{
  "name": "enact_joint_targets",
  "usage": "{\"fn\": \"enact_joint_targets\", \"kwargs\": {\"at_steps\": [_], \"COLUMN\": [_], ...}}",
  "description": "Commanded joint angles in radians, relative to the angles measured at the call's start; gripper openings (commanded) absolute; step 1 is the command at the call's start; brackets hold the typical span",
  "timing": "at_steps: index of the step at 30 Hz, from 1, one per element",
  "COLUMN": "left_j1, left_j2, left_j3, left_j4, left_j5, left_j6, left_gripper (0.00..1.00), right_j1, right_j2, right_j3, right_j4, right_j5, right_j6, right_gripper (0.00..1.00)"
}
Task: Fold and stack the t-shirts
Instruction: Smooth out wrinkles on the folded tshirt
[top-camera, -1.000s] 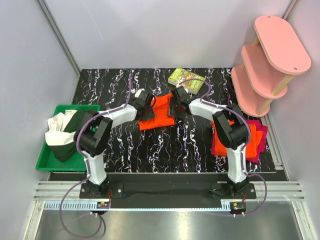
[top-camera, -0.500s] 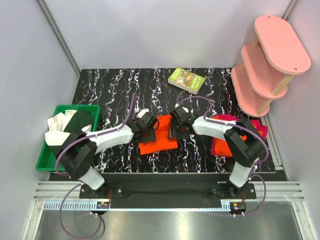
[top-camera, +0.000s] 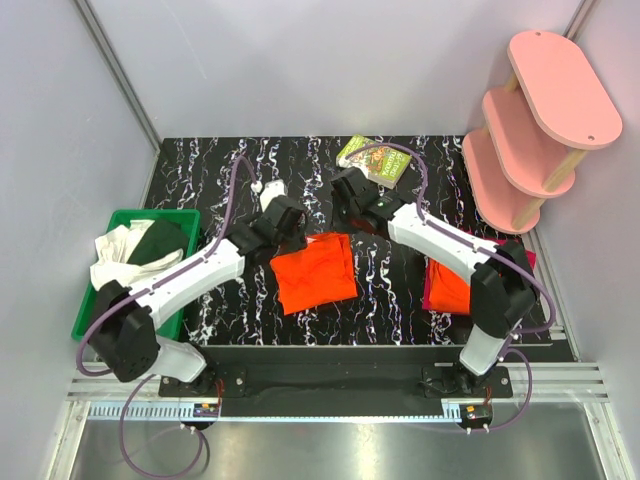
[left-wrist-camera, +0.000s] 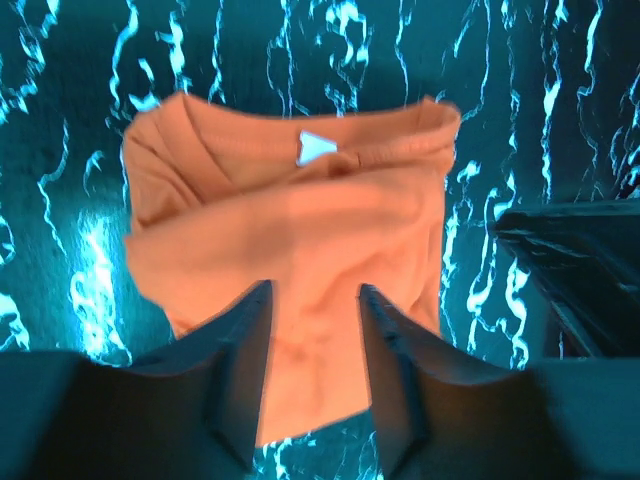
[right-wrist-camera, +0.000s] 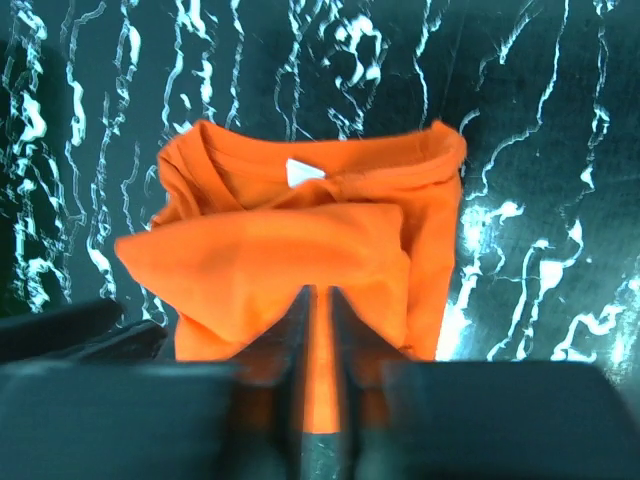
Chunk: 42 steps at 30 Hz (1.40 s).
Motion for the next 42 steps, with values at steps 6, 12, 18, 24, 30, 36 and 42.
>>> {"fn": "enact_joint_targets", "kwargs": {"at_steps": [6,12,18,24,30,36,42], "left_j1": [0.004,0.004,0.006,0.007,0.012,0.084,0.151], "left_j2": [0.090,0.150,0.176,0.192,0.204,0.287,0.415], "left_j3": [-0.087,-0.091,-0.082,-0.087,-0.084,-0.010,0.079], "left_j4": [0.103,0.126,0.131,0.128,0.126,0.124,0.111], "left_j5": [0.006,0.032,0.041,0.053,0.039,0.039,0.102], "left_j6": [-0.013,-0.011,-0.005,-0.011,-0.002,0.047,0.073], "left_gripper": [0.13,0.09,0.08,0.08,0.09,0.12,0.12], "right_j1": [0.004,0.005,0.002,-0.027,-0.033,-0.021,-0.016], "right_j2": [0.109,0.168,0.225,0.302,0.215,0.092,0.032], "right_j3": [0.078,0.107,0.138,0.192,0.213,0.158,0.104], "right_j4": [-0.030,-0.045,-0.053,-0.065,-0.068,-0.059,-0.059], "right_j5": [-0.013,-0.003,0.007,0.005,0.044,0.033,-0.019], "right_j6": [-0.058,-0.077,-0.086,-0.094,-0.106,-0.095,-0.081], "right_gripper": [0.00,0.00,0.00,0.00,0.00,0.00,0.00]}}
